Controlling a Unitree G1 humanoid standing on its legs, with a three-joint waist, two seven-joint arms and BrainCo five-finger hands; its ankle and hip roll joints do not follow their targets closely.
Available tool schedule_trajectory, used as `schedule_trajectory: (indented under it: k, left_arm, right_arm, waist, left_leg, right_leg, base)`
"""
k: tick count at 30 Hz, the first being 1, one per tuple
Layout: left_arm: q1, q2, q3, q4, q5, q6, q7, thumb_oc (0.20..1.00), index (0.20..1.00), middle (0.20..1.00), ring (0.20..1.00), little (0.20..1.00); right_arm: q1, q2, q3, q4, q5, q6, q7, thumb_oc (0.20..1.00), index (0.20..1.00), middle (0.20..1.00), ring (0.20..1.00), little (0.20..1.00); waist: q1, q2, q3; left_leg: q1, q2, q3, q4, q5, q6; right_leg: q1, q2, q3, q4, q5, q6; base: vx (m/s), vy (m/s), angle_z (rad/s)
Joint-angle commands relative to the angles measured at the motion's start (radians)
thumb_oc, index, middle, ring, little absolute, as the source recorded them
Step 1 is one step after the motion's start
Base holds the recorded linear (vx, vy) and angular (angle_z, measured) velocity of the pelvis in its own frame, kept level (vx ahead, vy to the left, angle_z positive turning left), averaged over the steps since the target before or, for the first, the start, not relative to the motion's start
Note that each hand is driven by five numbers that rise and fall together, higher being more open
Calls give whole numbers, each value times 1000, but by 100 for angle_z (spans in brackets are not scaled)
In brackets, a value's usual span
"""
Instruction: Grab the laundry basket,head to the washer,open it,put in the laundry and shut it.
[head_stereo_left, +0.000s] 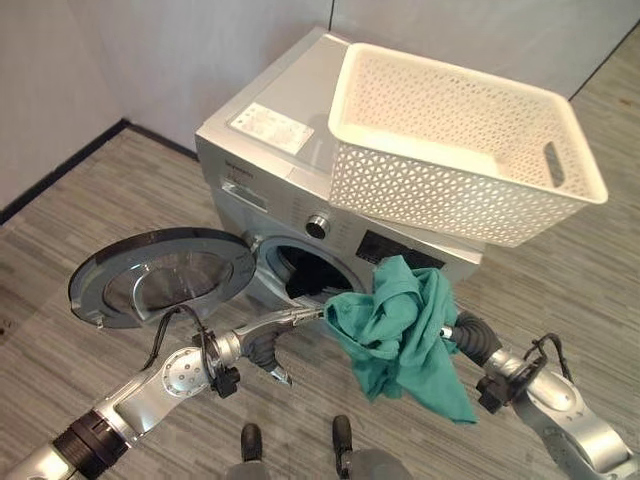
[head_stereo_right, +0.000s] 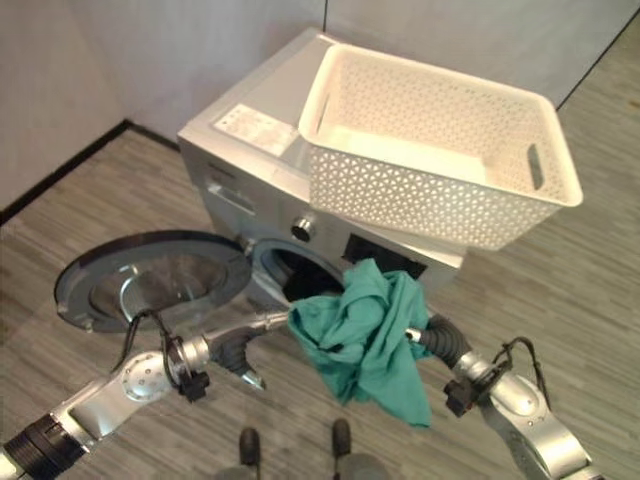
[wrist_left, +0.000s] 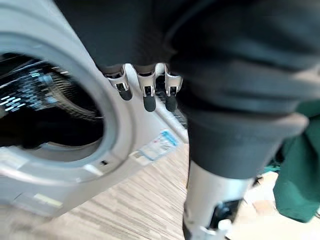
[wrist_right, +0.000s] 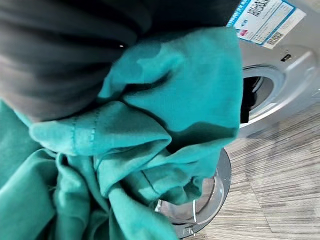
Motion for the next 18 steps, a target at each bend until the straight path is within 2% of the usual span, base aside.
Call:
schedule_trajectory:
  k: [1, 5, 6, 8, 9, 10, 13, 15, 16, 18]
  left_arm:
    - [-37, -51, 14, 56, 36, -34, 40, 1000, 1000, 1000, 1000, 1000]
    - [-12, -101, 22, 129, 87, -19, 66, 1000, 1000, 1000, 1000, 1000]
    - [28, -133, 44, 230, 153, 4, 109, 1000, 1000, 1000, 1000, 1000]
    - [43, -137, 56, 246, 173, 8, 124, 1000, 1000, 1000, 1000, 1000]
    - [80, -153, 85, 296, 208, 26, 156, 1000, 1000, 1000, 1000, 1000]
    - [81, -154, 86, 298, 210, 24, 159, 1000, 1000, 1000, 1000, 1000]
    - [128, -195, 130, 368, 246, 49, 221, 1000, 1000, 1000, 1000, 1000]
    - [171, -237, 169, 425, 259, 74, 285, 1000, 1000, 1000, 1000, 1000]
    - [171, -237, 169, 426, 260, 73, 287, 1000, 1000, 1000, 1000, 1000]
    - [187, -287, 178, 484, 249, 91, 347, 1000, 1000, 1000, 1000, 1000]
  right_arm:
    - [-57, 15, -24, -19, -28, -40, -30, 200, 200, 200, 200, 200]
    - [-120, 68, 28, 78, -99, -32, -72, 200, 200, 200, 200, 200]
    - [-170, 126, 70, 175, -152, -25, -105, 200, 200, 200, 200, 200]
    - [-177, 142, 79, 201, -163, -24, -111, 200, 200, 200, 200, 200]
    - [-180, 190, 98, 265, -187, -12, -134, 200, 200, 200, 200, 200]
    - [-184, 192, 101, 270, -188, -14, -134, 200, 200, 200, 200, 200]
    - [-189, 292, 137, 362, -192, -10, -176, 200, 200, 200, 200, 200]
    - [-207, 391, 168, 468, -165, -11, -224, 200, 200, 200, 200, 200]
    - [-210, 393, 170, 472, -165, -14, -224, 200, 200, 200, 200, 200]
    - [-273, 488, 197, 617, -113, -25, -280, 200, 200, 200, 200, 200]
  waist:
    - [6, -1, -12]
    - [17, 3, 20]
    - [33, 11, 73]
    - [35, 12, 83]
    - [44, 20, 107]
    - [42, 19, 106]
    - [51, 31, 137]
    - [59, 49, 160]
    - [57, 49, 159]
    - [68, 73, 188]
  left_leg:
    - [-3, 17, -3, 156, -170, 11]
    - [-43, 12, -9, 173, -167, 14]
    - [-98, 5, -18, 196, -161, 16]
    - [-113, 3, -21, 203, -160, 17]
    - [-136, 0, -23, 210, -155, 17]
    - [-138, 0, -23, 212, -155, 17]
    - [-171, -6, -30, 217, -148, 19]
    - [-205, -17, -36, 223, -140, 20]
    - [-207, -17, -37, 224, -140, 20]
    - [-246, -30, -42, 233, -132, 21]
  right_leg:
    - [-65, -80, -30, 51, -42, 82]
    - [-88, -86, -32, 50, -34, 80]
    - [-128, -93, -31, 53, -21, 77]
    - [-138, -95, -32, 54, -19, 77]
    - [-153, -100, -36, 54, -13, 75]
    - [-154, -100, -36, 54, -13, 75]
    - [-179, -106, -35, 53, -6, 72]
    - [-205, -112, -38, 56, -2, 71]
    - [-207, -112, -39, 57, -2, 71]
    - [-239, -123, -40, 63, 4, 70]
  base:
    - [-19, -2, 15]
    - [-84, 6, 11]
    - [-177, 14, 1]
    - [-116, 12, 4]
    - [-49, 8, 9]
    - [-66, 16, 15]
    - [-65, 31, 11]
    - [-73, 52, 9]
    - [-54, 47, 9]
    - [-82, 60, 10]
